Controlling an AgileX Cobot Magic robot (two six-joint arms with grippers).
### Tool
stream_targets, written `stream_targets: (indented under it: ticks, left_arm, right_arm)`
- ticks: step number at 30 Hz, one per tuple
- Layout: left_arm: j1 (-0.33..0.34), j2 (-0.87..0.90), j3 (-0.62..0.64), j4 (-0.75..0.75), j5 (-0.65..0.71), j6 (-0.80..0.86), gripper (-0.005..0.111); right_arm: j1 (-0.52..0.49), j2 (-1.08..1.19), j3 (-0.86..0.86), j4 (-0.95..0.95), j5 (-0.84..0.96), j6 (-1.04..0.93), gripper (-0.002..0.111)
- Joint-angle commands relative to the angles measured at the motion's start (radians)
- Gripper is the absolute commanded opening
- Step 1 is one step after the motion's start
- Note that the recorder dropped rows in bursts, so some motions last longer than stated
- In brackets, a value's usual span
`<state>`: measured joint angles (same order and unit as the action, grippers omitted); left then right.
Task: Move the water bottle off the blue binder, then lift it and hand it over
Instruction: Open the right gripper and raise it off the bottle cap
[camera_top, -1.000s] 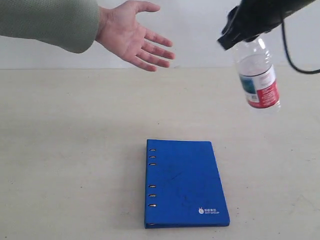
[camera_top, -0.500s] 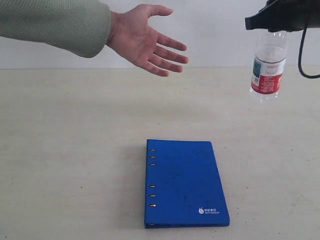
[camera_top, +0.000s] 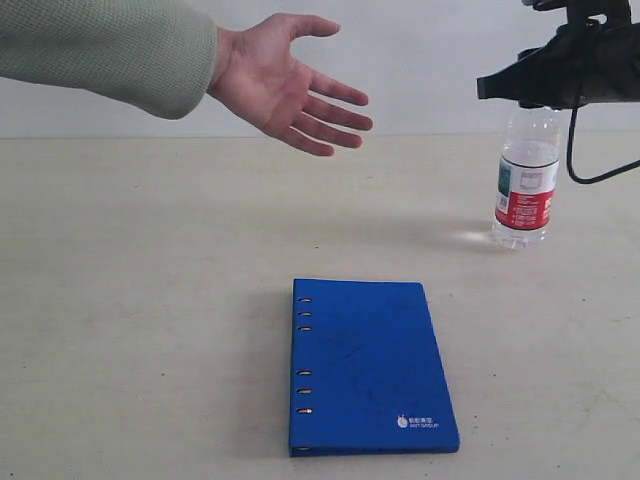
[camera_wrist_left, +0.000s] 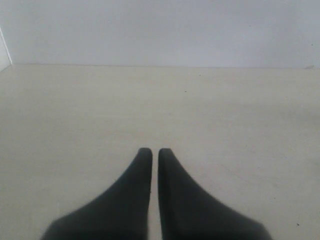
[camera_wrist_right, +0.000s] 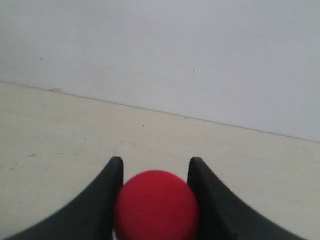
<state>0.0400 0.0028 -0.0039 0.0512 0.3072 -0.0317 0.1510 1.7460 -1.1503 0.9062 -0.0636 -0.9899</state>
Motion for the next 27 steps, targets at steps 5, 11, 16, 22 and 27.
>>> stream_targets:
  ticks: [5, 11, 16, 22, 27]
  left_arm:
    - [-0.003, -0.003, 0.004, -0.008, 0.000, 0.004, 0.004]
    - [-0.003, -0.003, 0.004, -0.008, 0.000, 0.004, 0.004]
    - [-0.003, -0.003, 0.004, -0.008, 0.000, 0.004, 0.004]
    - [-0.003, -0.003, 0.004, -0.008, 0.000, 0.004, 0.004]
    - [-0.003, -0.003, 0.004, -0.008, 0.000, 0.004, 0.004]
  right_arm:
    - [-0.001, -0.020, 0.000, 0.000, 0.056, 0.015, 0.084]
    - [-0.001, -0.116, 0.000, 0.000, 0.088, 0.011, 0.091]
    - [-0.001, -0.226, 0.000, -0.013, 0.082, 0.005, 0.090]
    - [-0.001, -0.520, 0.002, 0.002, 0.269, 0.047, 0.047]
    - [-0.001, -0.706, 0.114, 0.025, 0.690, 0.075, 0.001]
